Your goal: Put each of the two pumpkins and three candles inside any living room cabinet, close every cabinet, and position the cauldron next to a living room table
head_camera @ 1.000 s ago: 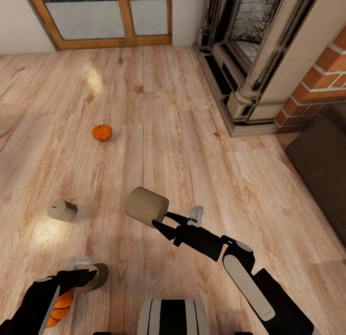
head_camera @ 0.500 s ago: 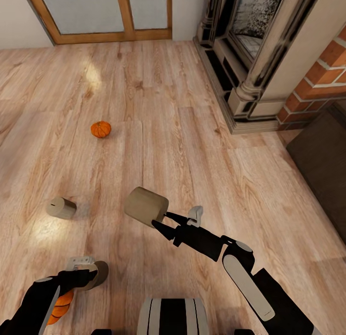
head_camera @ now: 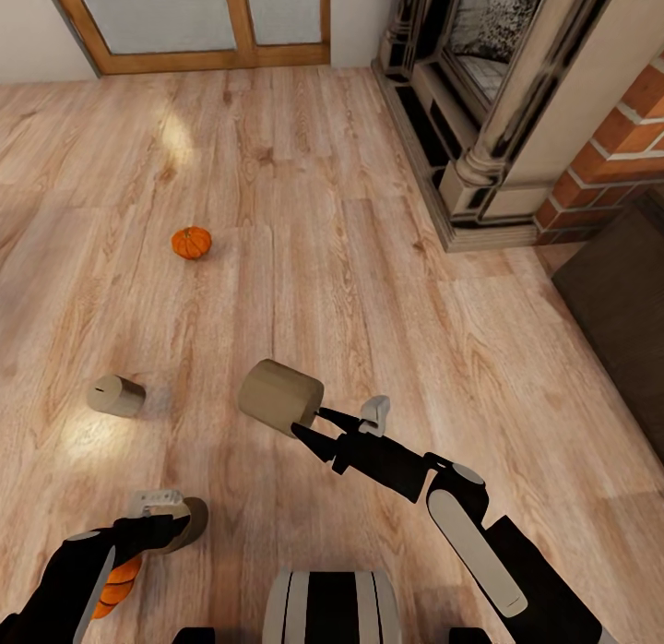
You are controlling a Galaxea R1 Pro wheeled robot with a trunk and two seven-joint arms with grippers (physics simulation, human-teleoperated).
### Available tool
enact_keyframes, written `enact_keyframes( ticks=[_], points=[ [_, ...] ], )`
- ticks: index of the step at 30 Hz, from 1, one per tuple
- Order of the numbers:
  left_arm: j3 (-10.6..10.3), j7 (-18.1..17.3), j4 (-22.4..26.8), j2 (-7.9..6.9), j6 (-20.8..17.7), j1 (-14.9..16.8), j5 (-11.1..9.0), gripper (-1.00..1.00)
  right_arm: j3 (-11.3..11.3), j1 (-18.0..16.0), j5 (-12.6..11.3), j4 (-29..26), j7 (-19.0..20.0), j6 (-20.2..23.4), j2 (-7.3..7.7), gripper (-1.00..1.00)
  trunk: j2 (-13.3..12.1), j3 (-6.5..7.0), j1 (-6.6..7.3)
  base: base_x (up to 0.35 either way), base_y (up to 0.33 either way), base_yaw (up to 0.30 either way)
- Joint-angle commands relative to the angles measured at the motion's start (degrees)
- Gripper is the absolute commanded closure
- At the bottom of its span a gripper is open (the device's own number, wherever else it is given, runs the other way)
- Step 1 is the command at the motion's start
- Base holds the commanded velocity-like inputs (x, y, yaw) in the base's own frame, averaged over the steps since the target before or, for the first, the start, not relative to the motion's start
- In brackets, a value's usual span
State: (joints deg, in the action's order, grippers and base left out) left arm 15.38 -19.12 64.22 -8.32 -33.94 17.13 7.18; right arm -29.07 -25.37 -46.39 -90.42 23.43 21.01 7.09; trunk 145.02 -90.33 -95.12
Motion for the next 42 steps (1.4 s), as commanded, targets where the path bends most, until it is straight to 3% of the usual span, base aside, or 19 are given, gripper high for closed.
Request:
enact_keyframes(
  ticks=[1,13,14,23,29,42],
  points=[
    [0.3,-0.6,-0.8,0.00,0.3,0.0,2.2,-1.00,0.0,0.0,-0.6,0.0,0.0,0.4,0.03,1.00,0.0,-0.04,-0.01,0.000,0.000,0.000],
    [0.3,-0.8,-0.8,0.06,0.2,0.0,2.1,-1.00,0.0,0.0,-0.6,0.0,0.0,0.4,-0.22,1.00,0.0,-0.04,-0.01,0.000,0.000,0.000],
    [0.3,-0.9,-0.8,0.06,0.2,0.0,2.1,1.00,0.0,0.0,-0.5,0.0,0.0,0.4,-0.23,1.00,0.0,-0.04,-0.01,0.000,0.000,0.000],
    [0.3,-0.9,-0.9,0.06,0.1,0.0,2.0,1.00,0.0,0.0,-0.5,0.0,0.0,0.4,-0.26,1.00,0.0,-0.04,-0.01,0.000,0.000,0.000],
    [0.3,-4.3,-0.9,-0.03,0.2,0.0,2.0,1.00,0.0,0.0,-0.5,0.0,0.0,0.4,-0.26,1.00,0.0,-0.04,-0.01,0.000,0.000,0.000],
    [0.3,-4.6,-0.9,-0.03,0.3,0.0,2.0,1.00,0.0,0.0,-0.5,0.0,0.0,0.4,-0.30,1.00,0.0,0.63,0.07,0.000,0.000,0.000]
  ],
)
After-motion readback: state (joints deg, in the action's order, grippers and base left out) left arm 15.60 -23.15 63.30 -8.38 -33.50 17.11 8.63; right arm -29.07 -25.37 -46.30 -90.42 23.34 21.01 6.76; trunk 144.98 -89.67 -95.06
